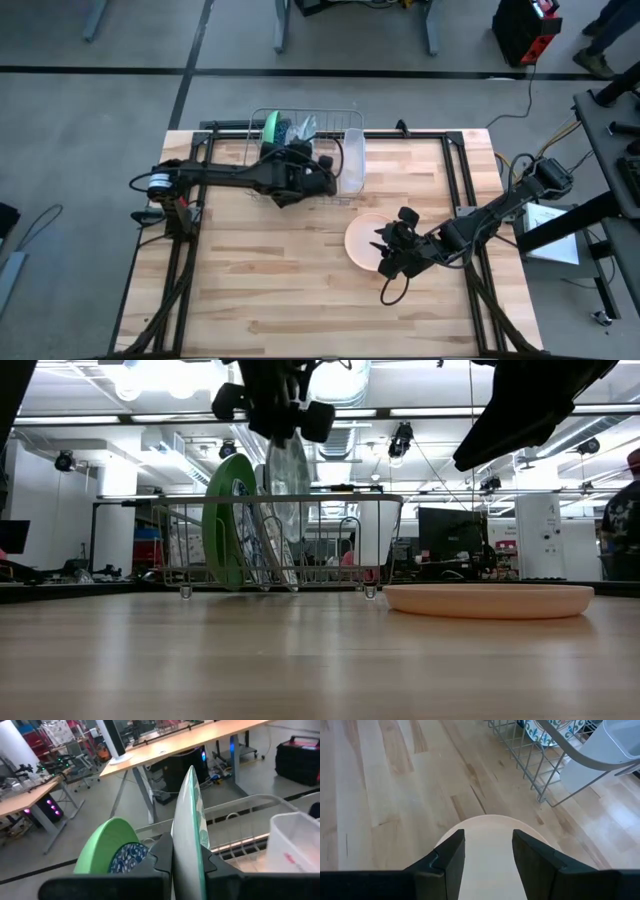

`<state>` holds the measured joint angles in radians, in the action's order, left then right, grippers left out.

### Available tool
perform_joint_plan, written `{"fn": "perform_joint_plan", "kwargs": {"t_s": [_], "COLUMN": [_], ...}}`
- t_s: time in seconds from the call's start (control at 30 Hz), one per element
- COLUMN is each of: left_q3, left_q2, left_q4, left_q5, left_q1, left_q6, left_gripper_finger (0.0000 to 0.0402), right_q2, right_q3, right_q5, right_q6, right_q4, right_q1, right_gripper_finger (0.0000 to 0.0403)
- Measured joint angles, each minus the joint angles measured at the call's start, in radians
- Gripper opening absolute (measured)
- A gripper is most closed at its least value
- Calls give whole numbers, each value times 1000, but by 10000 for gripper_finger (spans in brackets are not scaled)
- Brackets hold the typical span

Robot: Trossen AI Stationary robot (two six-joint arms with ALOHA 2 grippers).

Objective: Sort dishes
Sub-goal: Put the green patterned plate into the dish rack

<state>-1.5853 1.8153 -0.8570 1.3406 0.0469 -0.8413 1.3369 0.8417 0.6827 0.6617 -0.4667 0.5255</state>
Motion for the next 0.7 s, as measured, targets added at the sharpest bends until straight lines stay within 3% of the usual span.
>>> {"fn": "perform_joint_plan", "kwargs": {"t_s": [0.2, 0.7], "left_q3": [53, 233], "left_q2": [0, 0], "left_q4": [39, 312], "left_q5": [1, -15], "left_q1": [18, 34], "left_q6": [-11, 11], "left_gripper_finger": [9, 10], "right_q2": [0, 0], "right_q3": [0, -1], "right_q5": [0, 0], "right_q6": [-2, -8], "right_q4": [0, 0], "right_q1": [0, 0], "right_gripper_finger": [159, 158]}}
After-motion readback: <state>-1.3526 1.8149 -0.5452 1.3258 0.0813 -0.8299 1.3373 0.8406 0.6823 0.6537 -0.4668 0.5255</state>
